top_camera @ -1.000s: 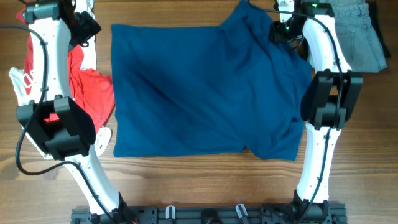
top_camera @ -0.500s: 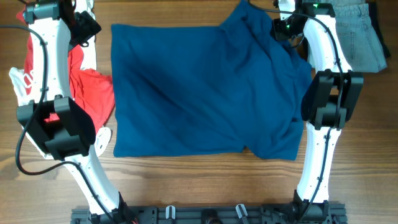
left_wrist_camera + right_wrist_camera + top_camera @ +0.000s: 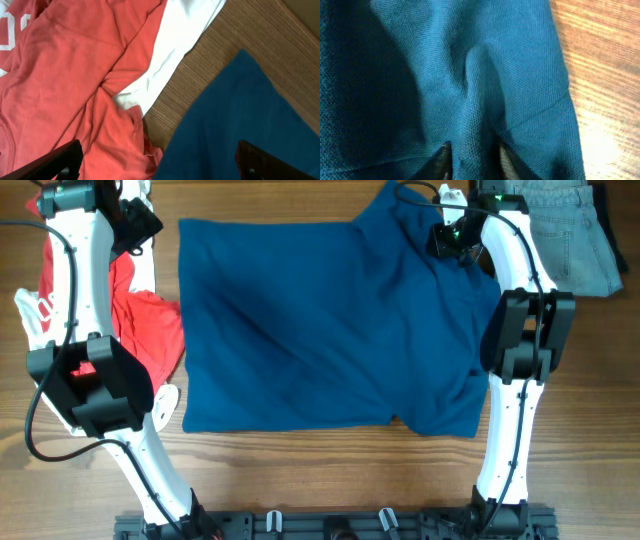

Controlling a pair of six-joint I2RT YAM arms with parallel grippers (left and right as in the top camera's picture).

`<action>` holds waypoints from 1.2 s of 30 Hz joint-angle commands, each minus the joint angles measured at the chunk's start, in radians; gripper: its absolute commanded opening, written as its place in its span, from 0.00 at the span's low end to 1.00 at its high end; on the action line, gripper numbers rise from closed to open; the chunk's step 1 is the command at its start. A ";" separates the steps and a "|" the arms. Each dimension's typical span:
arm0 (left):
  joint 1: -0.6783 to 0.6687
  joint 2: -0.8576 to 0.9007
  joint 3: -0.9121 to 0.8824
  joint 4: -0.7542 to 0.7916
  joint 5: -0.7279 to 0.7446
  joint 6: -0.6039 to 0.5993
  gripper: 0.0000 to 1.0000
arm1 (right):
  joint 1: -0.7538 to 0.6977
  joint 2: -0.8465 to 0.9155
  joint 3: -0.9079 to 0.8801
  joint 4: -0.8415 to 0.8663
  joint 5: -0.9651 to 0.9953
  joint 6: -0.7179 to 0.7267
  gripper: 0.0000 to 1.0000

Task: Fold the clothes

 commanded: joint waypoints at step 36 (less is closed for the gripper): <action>-0.003 -0.003 0.001 0.002 0.008 -0.010 0.98 | -0.004 -0.060 0.062 0.251 0.002 0.056 0.84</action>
